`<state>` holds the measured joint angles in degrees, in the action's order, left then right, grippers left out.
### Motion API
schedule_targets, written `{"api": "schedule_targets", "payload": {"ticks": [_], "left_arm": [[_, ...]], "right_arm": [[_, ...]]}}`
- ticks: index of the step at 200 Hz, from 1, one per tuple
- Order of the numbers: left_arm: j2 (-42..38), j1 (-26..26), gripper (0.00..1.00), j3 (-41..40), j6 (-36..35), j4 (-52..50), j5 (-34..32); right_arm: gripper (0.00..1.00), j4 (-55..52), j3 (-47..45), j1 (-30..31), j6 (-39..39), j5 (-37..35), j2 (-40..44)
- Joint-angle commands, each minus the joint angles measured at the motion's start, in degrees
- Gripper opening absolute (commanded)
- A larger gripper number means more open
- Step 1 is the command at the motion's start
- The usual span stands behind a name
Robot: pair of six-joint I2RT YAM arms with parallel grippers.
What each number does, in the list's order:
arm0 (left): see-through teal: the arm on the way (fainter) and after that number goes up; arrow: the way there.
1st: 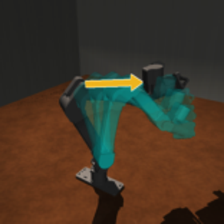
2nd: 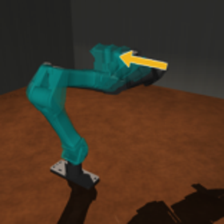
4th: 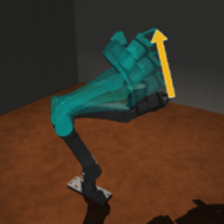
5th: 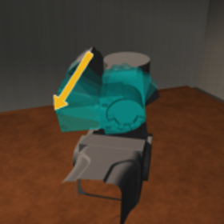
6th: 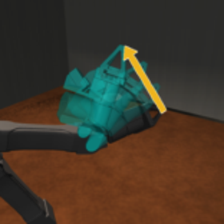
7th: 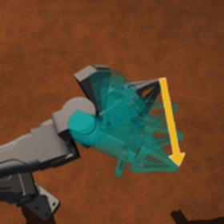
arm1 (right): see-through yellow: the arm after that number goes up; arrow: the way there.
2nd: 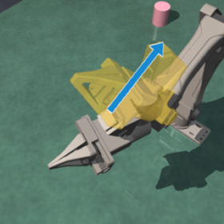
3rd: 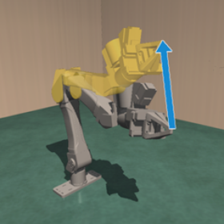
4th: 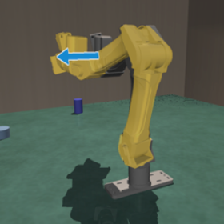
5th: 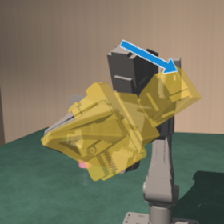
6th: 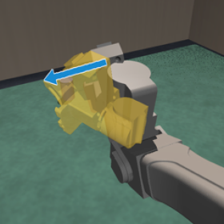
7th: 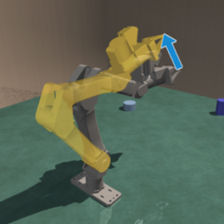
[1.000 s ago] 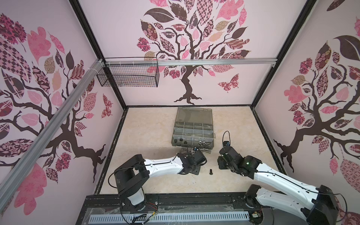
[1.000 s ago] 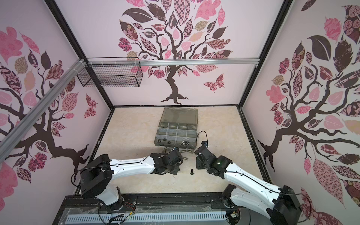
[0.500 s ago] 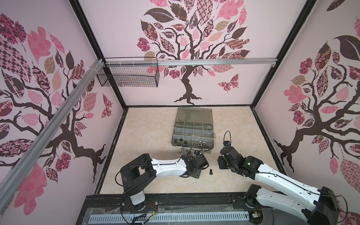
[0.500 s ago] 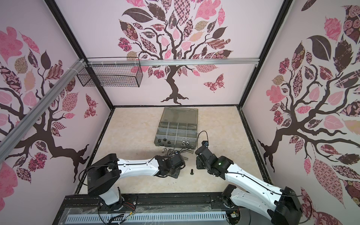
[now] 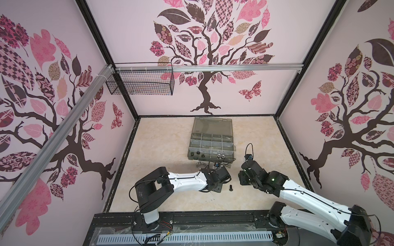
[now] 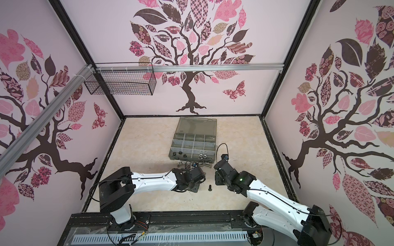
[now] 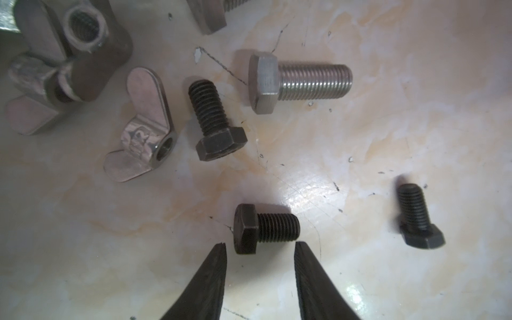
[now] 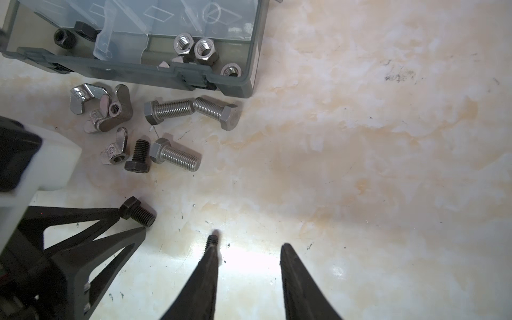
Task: Sort the screws and nuts into containers
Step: Rotate the screw at the bottom-center of the table.
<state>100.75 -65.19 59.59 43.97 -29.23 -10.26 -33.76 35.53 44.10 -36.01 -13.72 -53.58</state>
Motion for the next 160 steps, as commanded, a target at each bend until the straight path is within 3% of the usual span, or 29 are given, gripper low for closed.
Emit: {"api": "schedule_targets", "payload": {"ticks": [1,59,123,160], "left_arm": [[-1.19,-0.13,0.44,2.04,0.92,0.16,-1.15],[1.58,-0.15,0.44,3.46,0.28,1.83,0.33],[7.01,0.89,0.44,10.01,-5.1,-0.12,-0.83],[5.86,1.91,0.44,9.53,-5.81,-1.04,-1.78]], "right_arm": [[0.41,-1.48,-0.24,-0.37,-0.3,-1.52,1.06],[0.41,-2.98,0.99,-1.49,-1.3,-2.9,1.68],[0.41,-5.71,3.0,-2.62,-3.48,-5.96,4.17],[0.41,-6.74,3.08,-3.28,-3.72,-6.5,5.58]]}}
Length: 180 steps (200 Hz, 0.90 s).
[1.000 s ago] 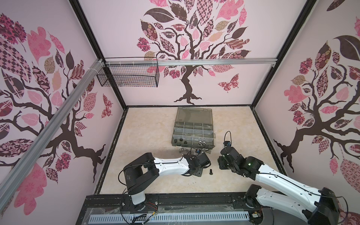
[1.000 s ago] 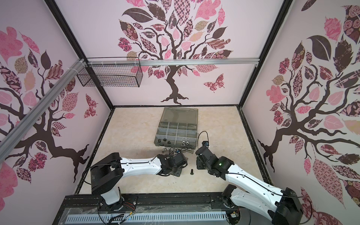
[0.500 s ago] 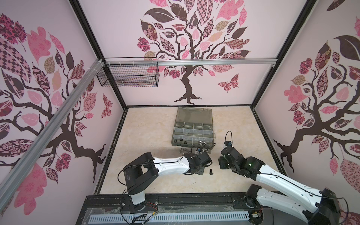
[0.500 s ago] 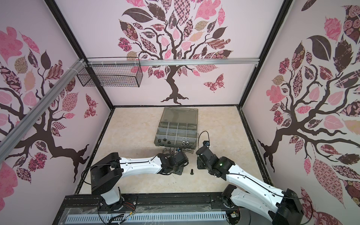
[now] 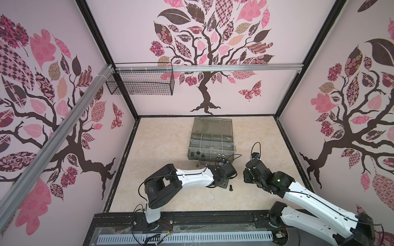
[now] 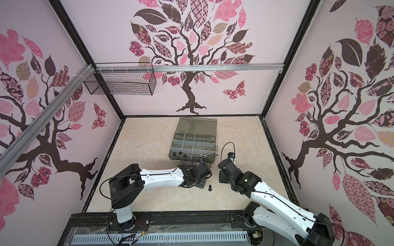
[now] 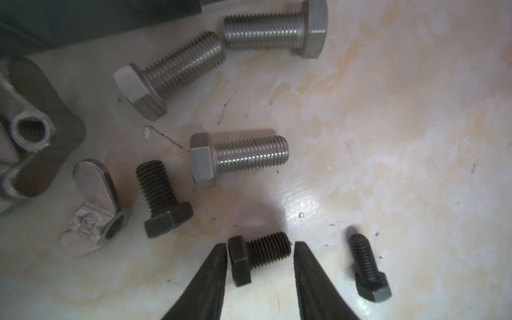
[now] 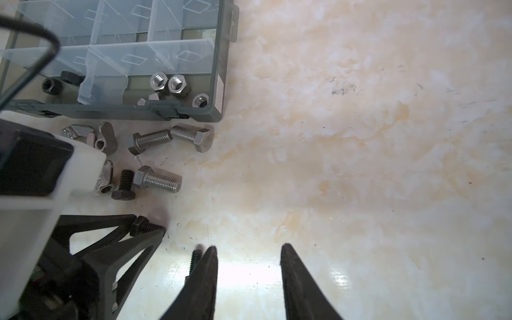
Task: Sort the screws and nuts into containers
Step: Rotate the screw at the bottom-center of the table.
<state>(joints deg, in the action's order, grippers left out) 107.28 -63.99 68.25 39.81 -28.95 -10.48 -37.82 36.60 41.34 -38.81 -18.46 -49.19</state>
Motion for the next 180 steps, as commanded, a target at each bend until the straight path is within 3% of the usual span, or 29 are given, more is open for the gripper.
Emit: {"api": "schedule_targets", "payload": {"ticks": [1,58,125,180], "left_arm": [[-0.76,0.71,0.44,0.81,-1.62,-1.35,-1.56],[-12.56,2.19,0.44,-7.11,0.67,-1.52,-2.55],[-31.59,6.13,0.46,-22.24,4.97,-3.69,-4.21],[-43.08,6.77,0.47,-31.64,8.75,-6.05,-6.56]], "right_arm": [[0.41,-2.68,2.0,-0.54,-0.92,-1.76,1.15],[0.41,1.4,-0.07,-0.65,0.7,4.46,-0.77],[0.41,10.34,-0.4,-0.29,-0.57,15.9,-10.44],[0.49,15.88,2.79,6.59,-3.7,15.29,-21.92]]}}
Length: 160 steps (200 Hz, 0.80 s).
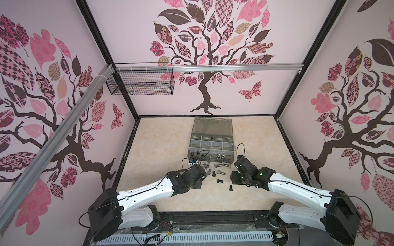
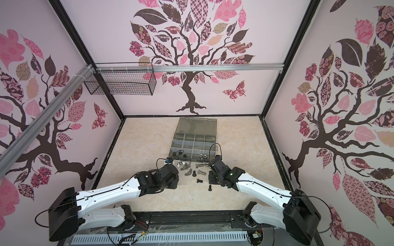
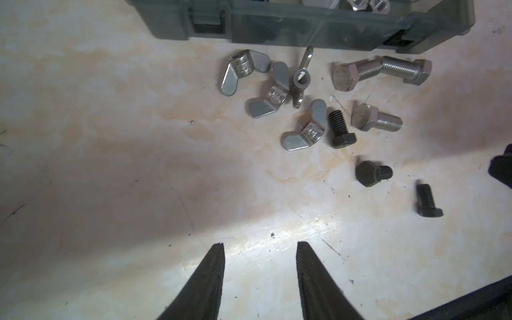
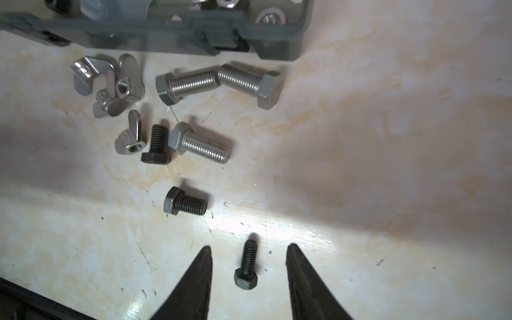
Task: Sort the screws and nuts into containers
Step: Rotate the screw at the bottom-center of the table.
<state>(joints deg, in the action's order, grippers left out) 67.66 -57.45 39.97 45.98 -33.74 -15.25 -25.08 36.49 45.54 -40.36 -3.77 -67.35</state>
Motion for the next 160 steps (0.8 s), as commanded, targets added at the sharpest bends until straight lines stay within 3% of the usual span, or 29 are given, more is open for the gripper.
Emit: {"api": "schedule_targets", "payload": {"ticks": [1,47,160], "left_arm": [[-3.61,0.24,0.47,-3.47,2.65,-1.26,-1.8],[-7.74,0.34,0.47,-7.25,3.84,-1.25,-1.9],[-10.08,0.34,0.47,-10.83,5.44,0.73,-0.4]], "right_arm": [[0.49,3.26,2.94,2.56,-2.21,0.61,-3.98],[0.54,5.39,5.55,5.48,-3.93,1.14,-10.13],[0.54,5.83,8.83,7.93,-4.29,1.4,-17.82]]}}
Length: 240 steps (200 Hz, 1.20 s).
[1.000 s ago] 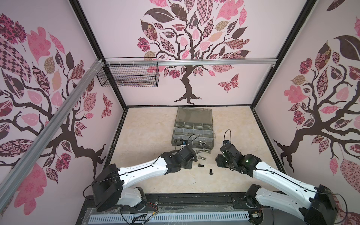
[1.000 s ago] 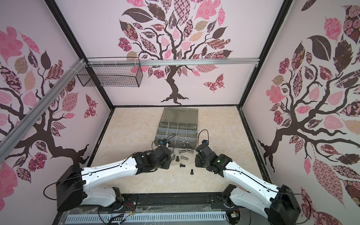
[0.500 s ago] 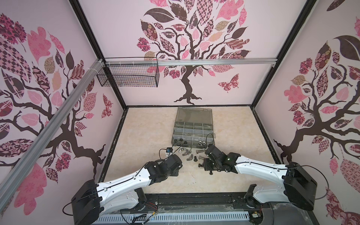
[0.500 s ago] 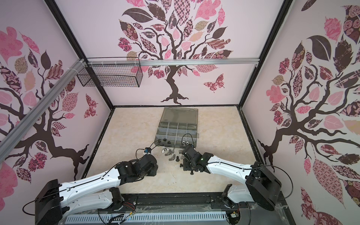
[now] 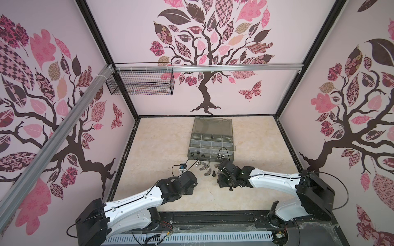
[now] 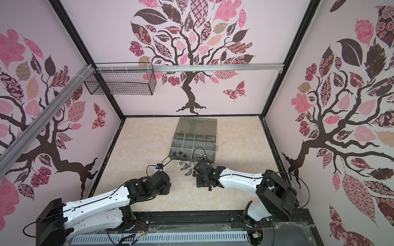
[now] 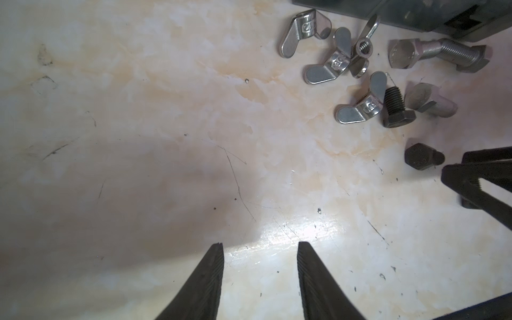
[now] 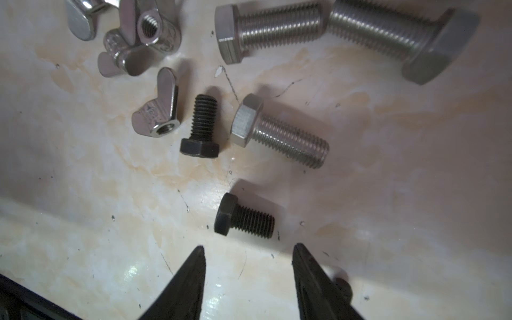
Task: Sort the screws and nuts into containers
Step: Rotate the screw at the bottom-center of the table.
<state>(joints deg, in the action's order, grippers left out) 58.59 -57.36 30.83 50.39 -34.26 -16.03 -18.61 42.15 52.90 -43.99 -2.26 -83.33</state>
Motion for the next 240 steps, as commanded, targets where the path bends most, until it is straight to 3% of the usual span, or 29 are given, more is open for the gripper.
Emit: {"api": "schedule_targets", "payload": {"ticks": [1,199,240], "left_arm": [[-1.01,0.24,0.47,-1.72,1.02,1.28,0.38],[-3.64,0.3,0.48,-3.67,2.17,1.39,0.91],[-3.69,0.24,0.48,-3.74,2.1,1.38,0.91]], "right_arm": [[0.54,-0.64,3.19,0.55,-0.66,-0.11,-1.88],[0.52,-3.36,6.45,1.1,0.39,-2.83,-9.5],[0.47,-2.95,6.67,1.32,0.96,-2.63,-10.9]]}}
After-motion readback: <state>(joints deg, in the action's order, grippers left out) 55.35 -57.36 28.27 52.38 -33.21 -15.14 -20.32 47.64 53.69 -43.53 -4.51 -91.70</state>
